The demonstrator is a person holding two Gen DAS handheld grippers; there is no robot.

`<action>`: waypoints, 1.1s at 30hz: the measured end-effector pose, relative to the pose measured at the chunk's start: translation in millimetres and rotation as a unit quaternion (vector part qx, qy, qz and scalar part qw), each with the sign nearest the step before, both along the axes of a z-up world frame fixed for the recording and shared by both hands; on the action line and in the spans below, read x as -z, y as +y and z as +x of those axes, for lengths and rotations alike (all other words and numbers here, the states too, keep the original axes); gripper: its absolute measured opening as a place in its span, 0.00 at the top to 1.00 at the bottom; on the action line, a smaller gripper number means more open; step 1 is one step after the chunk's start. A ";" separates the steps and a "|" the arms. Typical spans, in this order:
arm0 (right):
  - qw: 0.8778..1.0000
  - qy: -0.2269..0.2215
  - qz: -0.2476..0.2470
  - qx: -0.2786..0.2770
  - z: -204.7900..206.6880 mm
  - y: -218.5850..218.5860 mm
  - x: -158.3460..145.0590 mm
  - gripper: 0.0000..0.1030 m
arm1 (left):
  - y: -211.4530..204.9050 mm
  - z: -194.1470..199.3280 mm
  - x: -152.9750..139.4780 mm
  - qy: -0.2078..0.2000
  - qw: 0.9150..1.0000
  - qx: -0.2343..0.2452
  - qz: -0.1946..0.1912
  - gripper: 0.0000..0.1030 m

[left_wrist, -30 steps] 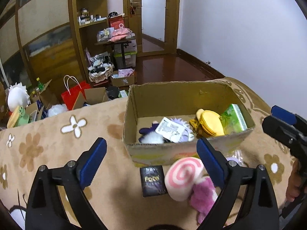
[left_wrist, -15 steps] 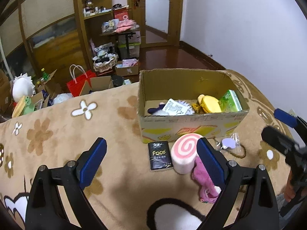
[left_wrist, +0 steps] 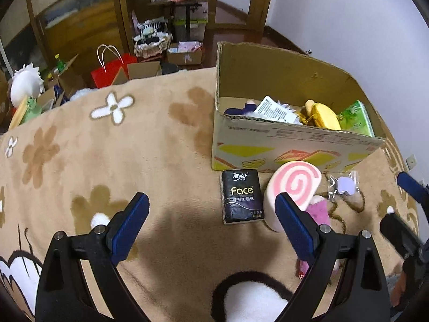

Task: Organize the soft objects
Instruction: 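Move the right tool toward the pink plush bear while the left tool nears the black Face pack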

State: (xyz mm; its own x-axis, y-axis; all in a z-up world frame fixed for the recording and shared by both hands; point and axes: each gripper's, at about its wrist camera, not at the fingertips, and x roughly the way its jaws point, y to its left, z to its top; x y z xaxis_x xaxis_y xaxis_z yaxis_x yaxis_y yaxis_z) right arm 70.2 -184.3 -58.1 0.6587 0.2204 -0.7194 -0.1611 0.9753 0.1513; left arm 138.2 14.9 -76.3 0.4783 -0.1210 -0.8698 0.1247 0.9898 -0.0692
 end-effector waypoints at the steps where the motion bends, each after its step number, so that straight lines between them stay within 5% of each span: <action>1: 1.000 0.003 -0.001 -0.001 1.3 2.3 1.8 0.00 | -0.5 2.6 2.5 0.003 1.000 0.000 0.000 0.09; 22: 0.995 0.089 -0.022 -0.039 34.2 28.1 62.2 0.00 | -19.0 41.8 55.7 0.071 0.997 0.011 0.021 0.09; 33: 0.988 0.133 -0.046 -0.059 35.7 46.7 88.0 0.00 | -13.1 55.6 71.6 0.116 0.993 0.016 -0.034 0.09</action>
State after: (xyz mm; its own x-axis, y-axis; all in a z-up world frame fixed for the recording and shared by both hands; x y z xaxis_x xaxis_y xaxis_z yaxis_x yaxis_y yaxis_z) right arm 105.9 -137.6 -146.2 0.4166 0.2102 -0.8845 -0.2417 0.9635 0.1152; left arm 193.8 1.9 -147.9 0.2614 -0.1953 -0.9453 0.1297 0.9775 -0.1662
